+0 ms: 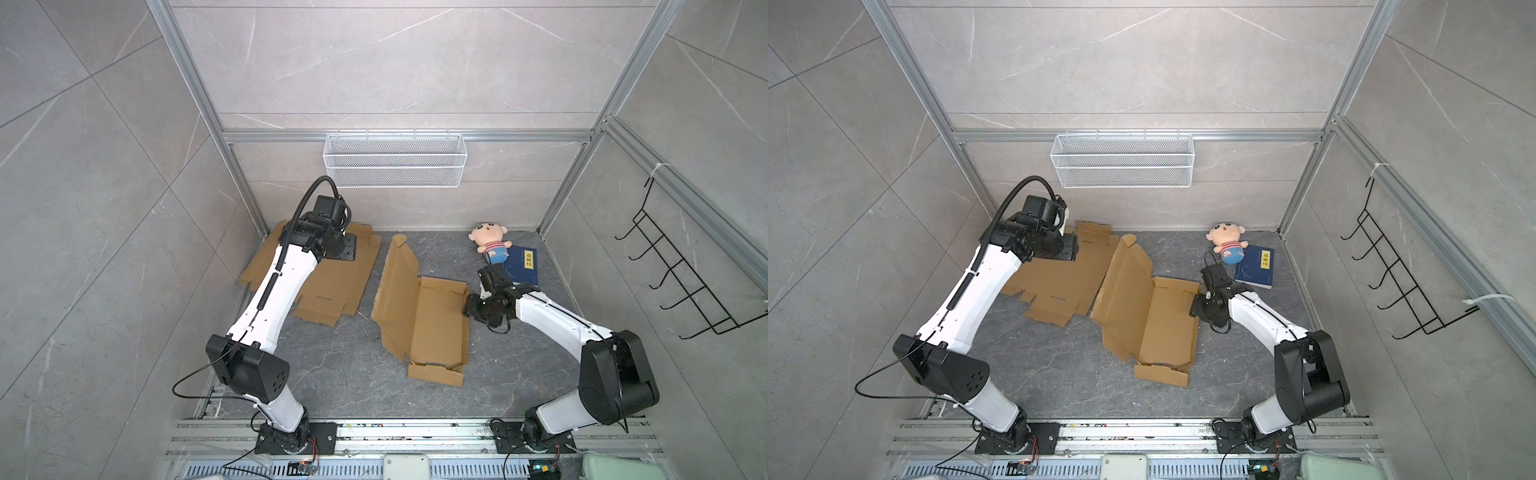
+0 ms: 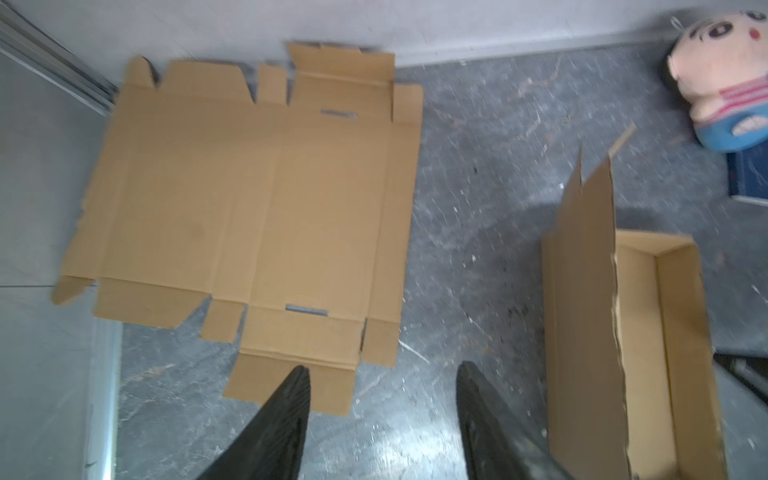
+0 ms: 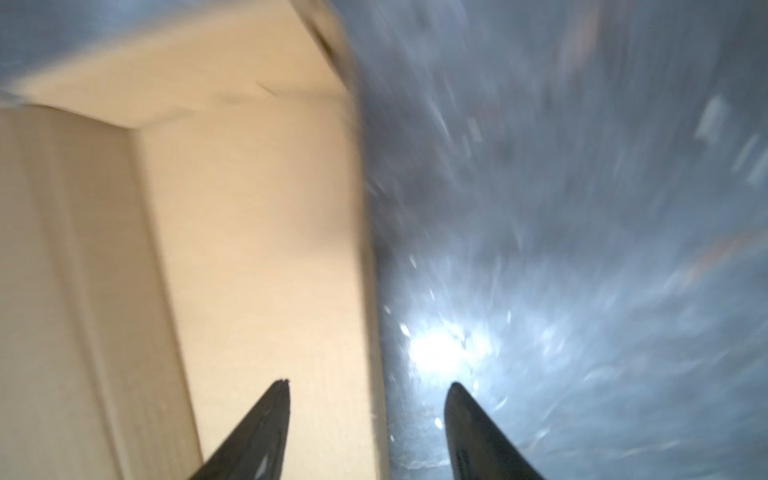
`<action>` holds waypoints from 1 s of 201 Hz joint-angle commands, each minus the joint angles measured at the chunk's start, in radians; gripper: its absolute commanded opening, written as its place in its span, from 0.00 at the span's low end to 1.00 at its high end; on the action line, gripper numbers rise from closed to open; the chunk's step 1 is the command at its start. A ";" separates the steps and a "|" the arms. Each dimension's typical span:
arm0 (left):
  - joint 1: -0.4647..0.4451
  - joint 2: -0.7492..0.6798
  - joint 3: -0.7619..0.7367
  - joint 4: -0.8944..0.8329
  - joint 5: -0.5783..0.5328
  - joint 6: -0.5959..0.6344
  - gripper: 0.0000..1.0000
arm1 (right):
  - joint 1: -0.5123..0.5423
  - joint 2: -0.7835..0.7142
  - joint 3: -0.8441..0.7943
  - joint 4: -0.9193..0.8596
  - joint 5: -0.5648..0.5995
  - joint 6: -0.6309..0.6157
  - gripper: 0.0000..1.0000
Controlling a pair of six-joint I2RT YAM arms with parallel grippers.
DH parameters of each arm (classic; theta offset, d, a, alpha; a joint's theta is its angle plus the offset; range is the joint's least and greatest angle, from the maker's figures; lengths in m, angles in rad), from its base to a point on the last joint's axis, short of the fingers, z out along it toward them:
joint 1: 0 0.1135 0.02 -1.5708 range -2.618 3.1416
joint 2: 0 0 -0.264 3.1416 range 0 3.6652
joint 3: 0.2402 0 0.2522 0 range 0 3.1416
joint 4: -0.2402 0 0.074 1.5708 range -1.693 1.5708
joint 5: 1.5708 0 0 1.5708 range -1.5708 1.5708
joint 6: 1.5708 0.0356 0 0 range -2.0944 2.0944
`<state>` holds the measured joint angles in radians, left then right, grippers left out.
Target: Fold the paper box
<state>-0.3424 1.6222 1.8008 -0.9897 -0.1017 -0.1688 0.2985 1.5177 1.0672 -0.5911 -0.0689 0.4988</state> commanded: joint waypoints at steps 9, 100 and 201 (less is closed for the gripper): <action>0.038 -0.124 -0.149 0.134 0.120 -0.025 0.69 | 0.003 0.116 0.193 -0.059 0.014 -0.439 0.65; 0.177 -0.246 -0.460 0.312 0.207 -0.086 0.72 | 0.013 0.582 0.721 -0.257 -0.075 -0.836 0.66; 0.210 -0.246 -0.469 0.303 0.207 -0.139 0.69 | 0.029 0.848 0.973 -0.384 -0.152 -0.791 0.53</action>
<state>-0.1566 1.4170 1.3254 -0.7025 0.0895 -0.2516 0.3187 2.3341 2.0018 -0.9154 -0.2035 -0.3336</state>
